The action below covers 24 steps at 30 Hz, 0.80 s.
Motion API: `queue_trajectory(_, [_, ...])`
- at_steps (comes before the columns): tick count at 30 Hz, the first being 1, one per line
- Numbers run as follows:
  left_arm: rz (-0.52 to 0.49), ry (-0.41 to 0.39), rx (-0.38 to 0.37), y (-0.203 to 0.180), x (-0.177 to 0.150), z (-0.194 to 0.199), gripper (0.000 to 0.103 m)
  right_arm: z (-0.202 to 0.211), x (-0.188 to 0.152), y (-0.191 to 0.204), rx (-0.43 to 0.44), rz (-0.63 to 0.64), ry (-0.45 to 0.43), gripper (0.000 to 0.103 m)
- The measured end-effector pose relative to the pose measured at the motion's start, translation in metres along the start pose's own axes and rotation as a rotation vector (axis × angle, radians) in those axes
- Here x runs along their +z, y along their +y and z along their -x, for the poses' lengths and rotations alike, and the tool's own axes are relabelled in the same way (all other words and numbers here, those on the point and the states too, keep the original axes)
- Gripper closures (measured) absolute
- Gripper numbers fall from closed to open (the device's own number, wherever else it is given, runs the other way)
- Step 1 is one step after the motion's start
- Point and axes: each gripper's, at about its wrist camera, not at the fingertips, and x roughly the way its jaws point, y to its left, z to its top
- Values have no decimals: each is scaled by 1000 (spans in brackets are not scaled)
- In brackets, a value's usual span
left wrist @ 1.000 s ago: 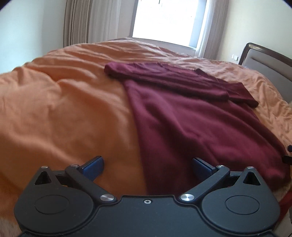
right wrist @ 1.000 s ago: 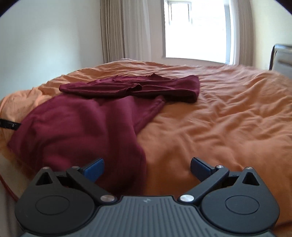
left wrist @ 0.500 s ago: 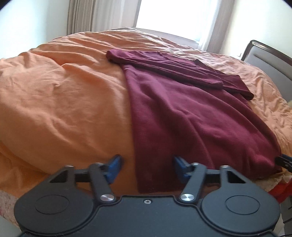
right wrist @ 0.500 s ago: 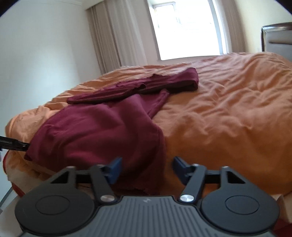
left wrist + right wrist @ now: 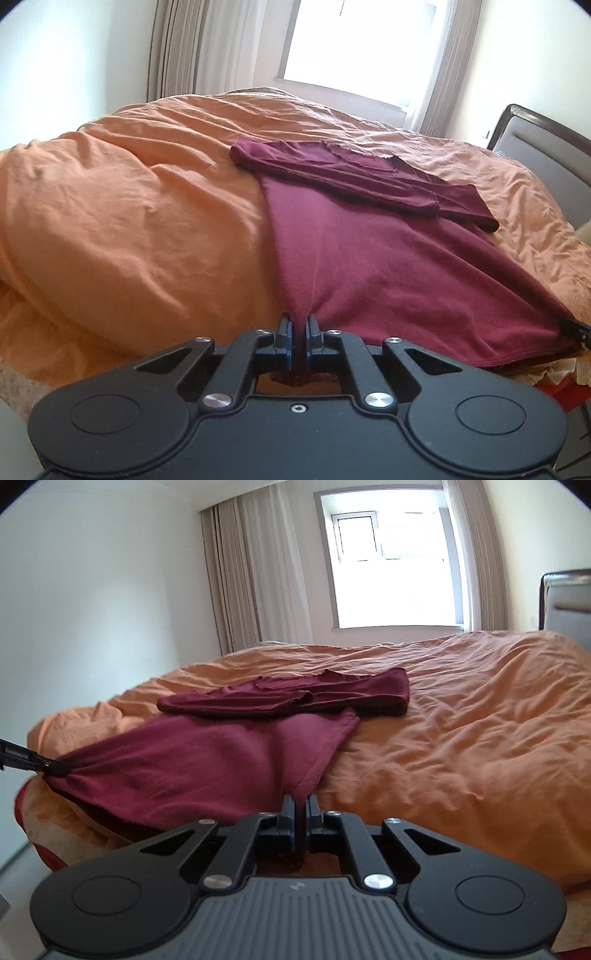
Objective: Fold small clothes
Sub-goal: 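Grasp the sweater hem with the left gripper while the right gripper opens, then lift the maroon sweater hem with the right gripper while the left gripper grasps it too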
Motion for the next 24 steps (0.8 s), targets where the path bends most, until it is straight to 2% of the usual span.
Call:
queue_trajectory(5, [27, 27, 15, 8, -17, -18, 97, -14, -16, -3, -23, 2, 52, 97])
queue_trajectory(8, [11, 20, 18, 9, -20, -21, 94, -14, -23, 1, -31, 27, 48, 95])
queue_trajectory(9, [3, 11, 16, 8, -20, -20, 91, -12, -23, 2, -34, 40, 45, 92])
queue_trajectory(10, [-6, 9, 11, 7, -19, -19, 89, -11, -23, 4, -37, 54, 38, 82])
queue_trajectory(11, [-13, 7, 10, 6, -18, -18, 82, -11, -23, 5, -49, 67, 31, 72])
queue_trajectory(12, [-18, 0, 8, 6, -18, -16, 77, -9, -22, 6, -55, 86, 25, 52])
queue_trajectory(13, [-27, -6, 3, 5, -19, -15, 73, -8, -22, 9, -59, 107, 15, 43])
queue_trajectory(15, [-41, -25, 7, 3, -20, -11, 57, -7, -21, 15, -50, 160, 7, 42])
queue_trajectory(16, [-47, -38, 13, 3, -21, -9, 51, -6, -21, 20, -31, 191, 8, 36])
queue_trajectory(17, [-55, -52, 24, 2, -23, -7, 36, -6, -21, 25, -13, 223, 6, 31])
queue_trajectory(18, [-61, -65, 37, 1, -24, -6, 23, -6, -23, 33, 2, 268, 4, 20])
queue_trajectory(19, [-72, -82, 53, -1, -26, -4, 20, -8, -26, 41, 13, 320, 3, 15])
queue_trajectory(23, [-135, -141, 119, -10, -30, 0, 1, -22, -46, 81, -9, 602, 3, 13])
queue_trajectory(24, [-152, -162, 138, -14, -32, 1, 1, -28, -54, 92, -36, 687, -2, 13])
